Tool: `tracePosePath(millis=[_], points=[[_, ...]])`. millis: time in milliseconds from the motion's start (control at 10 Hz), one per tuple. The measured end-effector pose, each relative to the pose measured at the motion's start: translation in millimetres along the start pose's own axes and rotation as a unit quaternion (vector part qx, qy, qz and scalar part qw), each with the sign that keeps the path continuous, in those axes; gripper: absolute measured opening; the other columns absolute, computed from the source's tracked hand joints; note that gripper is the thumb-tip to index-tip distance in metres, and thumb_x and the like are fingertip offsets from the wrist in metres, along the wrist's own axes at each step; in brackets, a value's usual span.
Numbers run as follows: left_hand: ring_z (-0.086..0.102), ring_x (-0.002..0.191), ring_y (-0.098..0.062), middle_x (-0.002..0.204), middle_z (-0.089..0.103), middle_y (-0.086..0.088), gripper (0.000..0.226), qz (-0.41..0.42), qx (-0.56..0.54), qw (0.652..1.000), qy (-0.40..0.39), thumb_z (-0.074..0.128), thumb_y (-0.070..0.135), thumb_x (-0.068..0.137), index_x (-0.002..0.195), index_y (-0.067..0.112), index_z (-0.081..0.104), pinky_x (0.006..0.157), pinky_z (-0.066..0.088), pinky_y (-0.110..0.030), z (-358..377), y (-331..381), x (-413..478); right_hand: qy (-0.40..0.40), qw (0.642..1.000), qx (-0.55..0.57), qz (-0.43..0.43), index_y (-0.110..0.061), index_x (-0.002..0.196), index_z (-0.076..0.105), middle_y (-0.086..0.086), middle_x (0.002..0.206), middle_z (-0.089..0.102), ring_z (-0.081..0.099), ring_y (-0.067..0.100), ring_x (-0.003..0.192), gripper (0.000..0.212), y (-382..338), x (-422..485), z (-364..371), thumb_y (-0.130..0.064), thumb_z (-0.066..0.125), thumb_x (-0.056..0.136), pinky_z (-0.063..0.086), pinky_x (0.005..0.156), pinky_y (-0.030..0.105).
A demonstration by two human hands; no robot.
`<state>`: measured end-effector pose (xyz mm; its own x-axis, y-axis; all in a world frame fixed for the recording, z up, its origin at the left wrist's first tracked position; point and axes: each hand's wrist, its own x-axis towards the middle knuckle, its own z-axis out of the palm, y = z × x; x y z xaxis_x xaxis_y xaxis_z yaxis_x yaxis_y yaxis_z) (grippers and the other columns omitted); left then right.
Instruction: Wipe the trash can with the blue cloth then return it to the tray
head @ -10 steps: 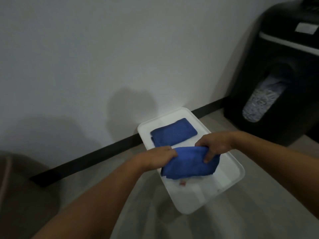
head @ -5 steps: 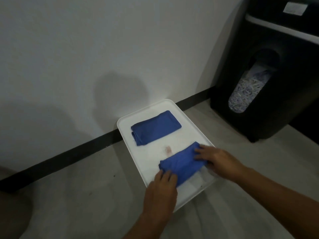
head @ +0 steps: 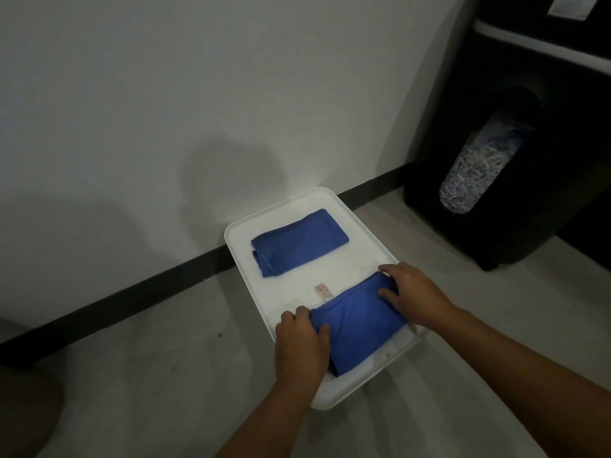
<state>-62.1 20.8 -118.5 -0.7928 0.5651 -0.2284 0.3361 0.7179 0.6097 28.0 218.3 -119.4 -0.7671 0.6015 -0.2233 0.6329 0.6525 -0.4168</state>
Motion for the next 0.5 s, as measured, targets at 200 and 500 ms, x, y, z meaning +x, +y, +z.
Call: tracePosePath(millis=[200,500], points=[[0.053,0.067,-0.014,0.081,0.058,-0.005,0.006,-0.068,-0.105,0.992,-0.002,0.051,0.014,0.088,0.083,0.012,0.051,0.054,0.041,-0.024,-4.6,-7.0,0.2,0.032,0.996,0.084,0.008,-0.019,0.099,0.06,0.006,0.096,0.065,0.051,0.008,0.071,0.015,-9.2,3.8,-0.1,-0.02,0.061,0.084,0.037,0.061,0.015],[0.055,0.09,-0.021,0.108,0.057,-0.012,0.037,-0.014,-0.083,0.996,0.023,0.054,0.037,0.087,0.113,0.013,0.048,0.07,0.043,-0.028,-50.3,-10.2,11.9,0.059,0.998,-0.007,-0.031,-0.03,0.134,0.033,0.002,0.139,0.041,0.041,0.022,0.122,0.051,-36.9,-5.5,-31.6,-0.04,0.052,0.088,0.037,0.1,0.037]])
